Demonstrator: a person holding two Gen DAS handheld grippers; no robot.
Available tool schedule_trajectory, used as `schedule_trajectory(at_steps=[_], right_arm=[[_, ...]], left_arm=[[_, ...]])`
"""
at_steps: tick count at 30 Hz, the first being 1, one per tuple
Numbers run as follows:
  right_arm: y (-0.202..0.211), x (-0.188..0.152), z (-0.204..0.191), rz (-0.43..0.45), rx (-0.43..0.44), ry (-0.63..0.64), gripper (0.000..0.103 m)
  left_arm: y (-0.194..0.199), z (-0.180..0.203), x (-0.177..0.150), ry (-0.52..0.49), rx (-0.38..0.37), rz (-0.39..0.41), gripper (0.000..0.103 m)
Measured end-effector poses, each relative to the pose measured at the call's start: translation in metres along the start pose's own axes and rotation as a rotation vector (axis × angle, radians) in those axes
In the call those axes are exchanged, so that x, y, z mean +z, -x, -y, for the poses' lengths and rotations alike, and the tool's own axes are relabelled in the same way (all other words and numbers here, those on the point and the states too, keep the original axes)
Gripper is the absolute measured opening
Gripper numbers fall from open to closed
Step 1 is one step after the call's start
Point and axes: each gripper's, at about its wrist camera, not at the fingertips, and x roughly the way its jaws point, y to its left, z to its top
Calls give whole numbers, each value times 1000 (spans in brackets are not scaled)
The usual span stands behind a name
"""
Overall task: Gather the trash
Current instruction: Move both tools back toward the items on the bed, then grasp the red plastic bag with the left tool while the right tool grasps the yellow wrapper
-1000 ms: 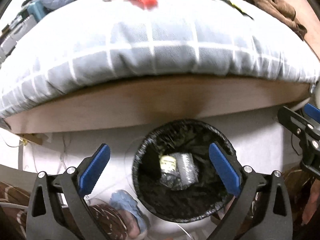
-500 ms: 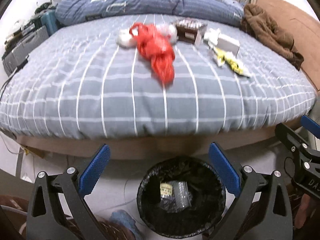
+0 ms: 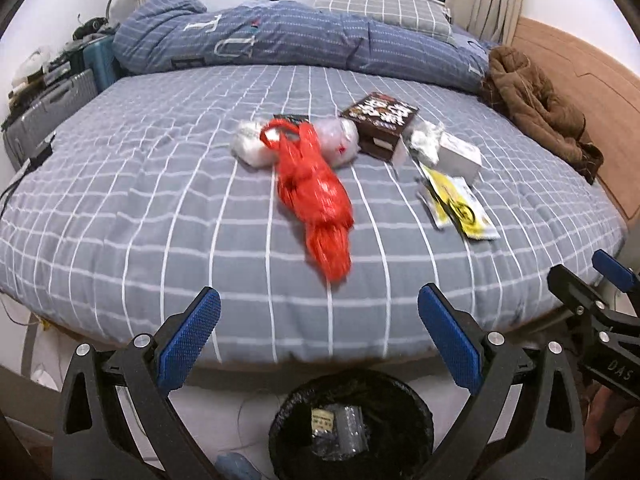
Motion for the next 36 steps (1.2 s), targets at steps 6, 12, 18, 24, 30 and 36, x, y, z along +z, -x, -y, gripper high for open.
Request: schedule_trajectory(at_steps=[6,12,18,24,30,36], right_arm=[[-22,20,-1,-7,13,10,95],[-55,40,5,-40,35,-10,95],[-93,55,6,-77,32,-4,95],[-131,64,3,-126,28,11,93],[-153,66,-2,-167,29,11,93],[-173,65,-5,-218,39,-7,93]], left_arm=[[-19,-8,31,5,20,17,97],[-50,-13,58,10,22,-5,97],[-78,-15,73,11,21,-28,97],[-102,-13,85,1,23,-47,97],[-123,-15,88,13,23,-79,97],[-135,-16,88,11,20,-100,97]])
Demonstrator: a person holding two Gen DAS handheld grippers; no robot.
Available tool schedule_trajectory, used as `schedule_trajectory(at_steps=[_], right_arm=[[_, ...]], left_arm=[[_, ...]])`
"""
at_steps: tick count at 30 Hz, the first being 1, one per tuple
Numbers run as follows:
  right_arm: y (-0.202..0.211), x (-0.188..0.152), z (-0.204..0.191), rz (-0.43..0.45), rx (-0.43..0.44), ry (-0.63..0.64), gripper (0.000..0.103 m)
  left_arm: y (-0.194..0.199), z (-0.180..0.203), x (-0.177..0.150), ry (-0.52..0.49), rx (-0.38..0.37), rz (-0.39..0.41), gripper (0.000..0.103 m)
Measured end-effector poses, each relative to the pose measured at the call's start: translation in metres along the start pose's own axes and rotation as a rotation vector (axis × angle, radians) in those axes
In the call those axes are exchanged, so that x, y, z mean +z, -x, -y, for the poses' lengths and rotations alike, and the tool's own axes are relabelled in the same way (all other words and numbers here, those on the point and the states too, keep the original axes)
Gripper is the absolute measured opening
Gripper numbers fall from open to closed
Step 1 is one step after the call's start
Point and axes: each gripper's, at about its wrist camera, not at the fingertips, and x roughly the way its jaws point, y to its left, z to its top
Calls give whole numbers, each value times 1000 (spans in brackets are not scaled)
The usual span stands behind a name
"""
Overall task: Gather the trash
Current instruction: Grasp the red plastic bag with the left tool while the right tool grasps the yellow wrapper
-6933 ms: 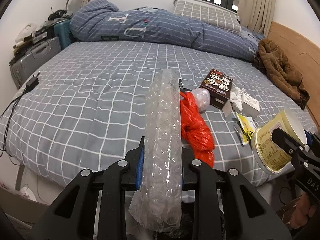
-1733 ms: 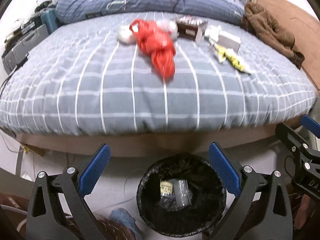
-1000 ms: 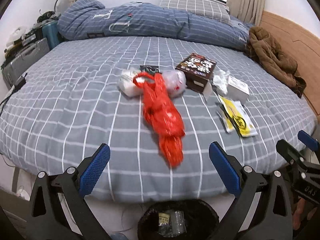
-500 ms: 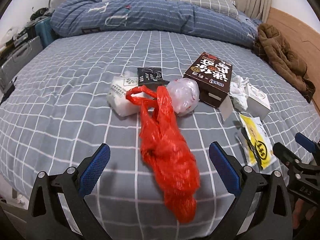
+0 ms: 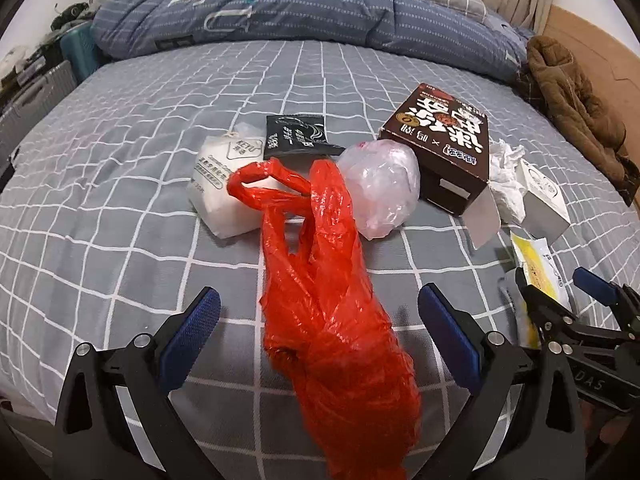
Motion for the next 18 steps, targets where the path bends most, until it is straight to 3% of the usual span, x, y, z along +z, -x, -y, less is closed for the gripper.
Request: schedule_trajectory(at_steps=[5,15,18], right_arm=[[-10,-1,-2,-30,11,-16,93],[-11,-1,-6,-41,14,-21,77],[-9,0,-5,-41,11,-18,70]], left_arm=[[-9,0,-2,1,4,-21,94],[-13,-2,-5,14,-23,-45,56],[-12,-2,-6,10,-30,-47,51]])
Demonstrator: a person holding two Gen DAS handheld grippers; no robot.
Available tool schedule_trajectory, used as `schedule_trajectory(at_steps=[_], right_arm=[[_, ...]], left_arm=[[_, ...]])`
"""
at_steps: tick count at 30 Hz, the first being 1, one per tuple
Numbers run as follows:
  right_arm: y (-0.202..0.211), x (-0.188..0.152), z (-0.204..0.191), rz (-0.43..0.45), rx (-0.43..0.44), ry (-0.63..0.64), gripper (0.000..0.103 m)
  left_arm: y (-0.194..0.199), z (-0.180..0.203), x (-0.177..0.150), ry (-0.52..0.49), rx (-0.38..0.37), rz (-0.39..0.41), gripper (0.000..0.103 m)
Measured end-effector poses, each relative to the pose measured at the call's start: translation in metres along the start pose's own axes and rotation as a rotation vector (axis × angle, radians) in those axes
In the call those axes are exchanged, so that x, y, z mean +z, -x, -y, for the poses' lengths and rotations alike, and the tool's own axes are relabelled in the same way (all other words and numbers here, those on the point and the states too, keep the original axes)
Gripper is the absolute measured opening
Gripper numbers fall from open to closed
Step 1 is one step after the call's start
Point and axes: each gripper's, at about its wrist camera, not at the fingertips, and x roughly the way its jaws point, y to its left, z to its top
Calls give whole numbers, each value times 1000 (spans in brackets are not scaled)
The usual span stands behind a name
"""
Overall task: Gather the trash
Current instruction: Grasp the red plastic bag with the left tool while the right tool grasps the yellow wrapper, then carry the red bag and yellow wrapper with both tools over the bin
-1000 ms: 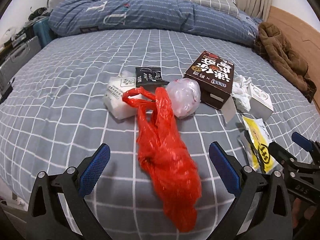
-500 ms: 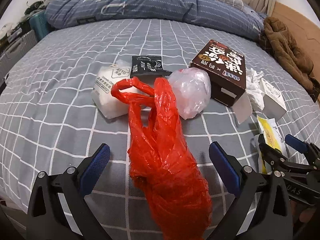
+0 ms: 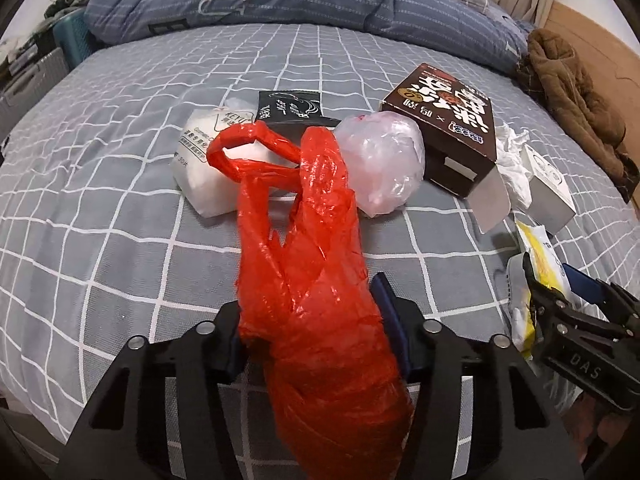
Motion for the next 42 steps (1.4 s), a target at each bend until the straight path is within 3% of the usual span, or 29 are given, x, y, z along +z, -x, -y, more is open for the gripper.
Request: schedule_trajectory(at_steps=[7,19,42], right_arm=[[5,2,1,4,4,18,53],[0,1,2,-14,11,21,33],[74,-14,-5,145,24,42,32]], left_arm=[[12,1,-3,-7,-28,-7,50],[33,-1,-7,-14,-45,11,49],[72,6,-25,-52,-36,50,47]])
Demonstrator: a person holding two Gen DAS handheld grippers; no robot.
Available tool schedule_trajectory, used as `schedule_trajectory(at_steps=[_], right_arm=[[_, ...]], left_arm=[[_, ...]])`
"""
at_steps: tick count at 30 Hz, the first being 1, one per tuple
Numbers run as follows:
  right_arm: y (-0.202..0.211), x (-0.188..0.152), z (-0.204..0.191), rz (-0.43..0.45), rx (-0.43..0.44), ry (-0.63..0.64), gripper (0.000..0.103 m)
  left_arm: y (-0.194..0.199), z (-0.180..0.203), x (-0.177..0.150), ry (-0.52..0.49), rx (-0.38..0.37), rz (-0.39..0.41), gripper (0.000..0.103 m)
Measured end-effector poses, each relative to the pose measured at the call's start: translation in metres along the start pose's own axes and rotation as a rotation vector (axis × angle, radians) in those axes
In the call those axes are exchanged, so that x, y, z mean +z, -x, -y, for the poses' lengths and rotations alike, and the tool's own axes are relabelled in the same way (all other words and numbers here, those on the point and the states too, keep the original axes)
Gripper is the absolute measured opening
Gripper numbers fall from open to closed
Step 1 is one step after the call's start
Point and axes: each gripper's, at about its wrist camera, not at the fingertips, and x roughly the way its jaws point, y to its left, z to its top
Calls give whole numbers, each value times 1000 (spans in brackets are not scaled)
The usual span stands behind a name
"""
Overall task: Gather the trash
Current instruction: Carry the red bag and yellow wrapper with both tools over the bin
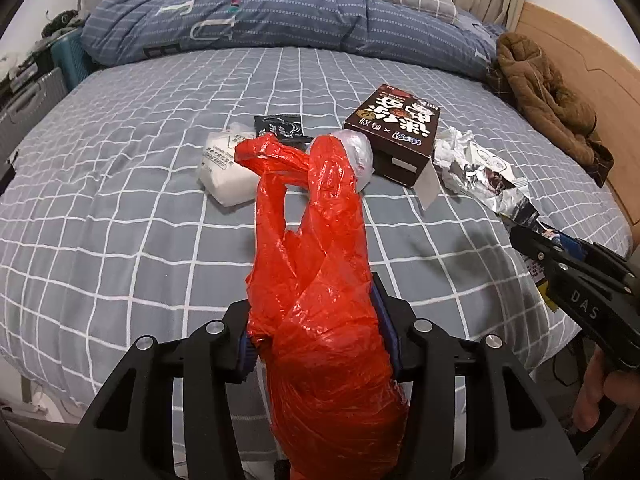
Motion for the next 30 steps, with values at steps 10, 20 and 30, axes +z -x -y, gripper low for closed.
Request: schedule_trajectory(at_steps=[10,20,30], right_arm=[[31,-12,-3,37,7,7,32],[55,-27,-6,55,9,-8,32],[84,-41,-15,81,21,-9,32]], left_arm=[[20,6,-10,0,-9,19,46],[34,14,-30,-11,-19,16,46],[61,24,-46,-23,-35,40,46]])
